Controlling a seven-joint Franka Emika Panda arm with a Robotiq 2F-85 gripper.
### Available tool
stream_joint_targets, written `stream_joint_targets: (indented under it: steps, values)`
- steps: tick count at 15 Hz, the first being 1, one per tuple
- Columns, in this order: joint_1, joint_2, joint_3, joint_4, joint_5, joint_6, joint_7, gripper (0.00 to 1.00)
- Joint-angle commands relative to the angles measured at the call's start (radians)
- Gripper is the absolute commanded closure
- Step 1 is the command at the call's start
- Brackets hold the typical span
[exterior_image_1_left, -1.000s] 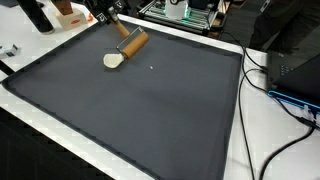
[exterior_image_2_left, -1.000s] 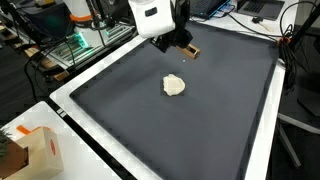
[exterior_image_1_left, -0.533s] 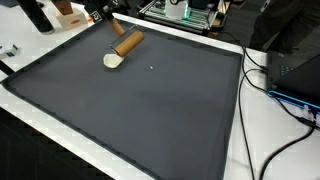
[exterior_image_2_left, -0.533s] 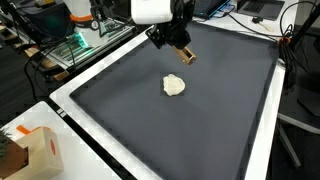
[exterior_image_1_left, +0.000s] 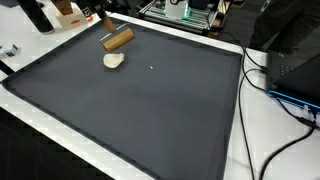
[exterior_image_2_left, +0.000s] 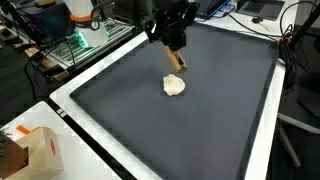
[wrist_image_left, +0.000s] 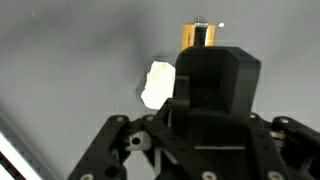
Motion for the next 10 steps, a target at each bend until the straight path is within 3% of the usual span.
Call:
stream_joint_targets:
  steps: [1,10]
  values:
    - [0.034,-0.013,-0.013,0.026,-0.110,-0.024,0.124,0.76]
    - [0.103,0.001,-0.021,0.042,-0.380,-0.022,0.411,0.76]
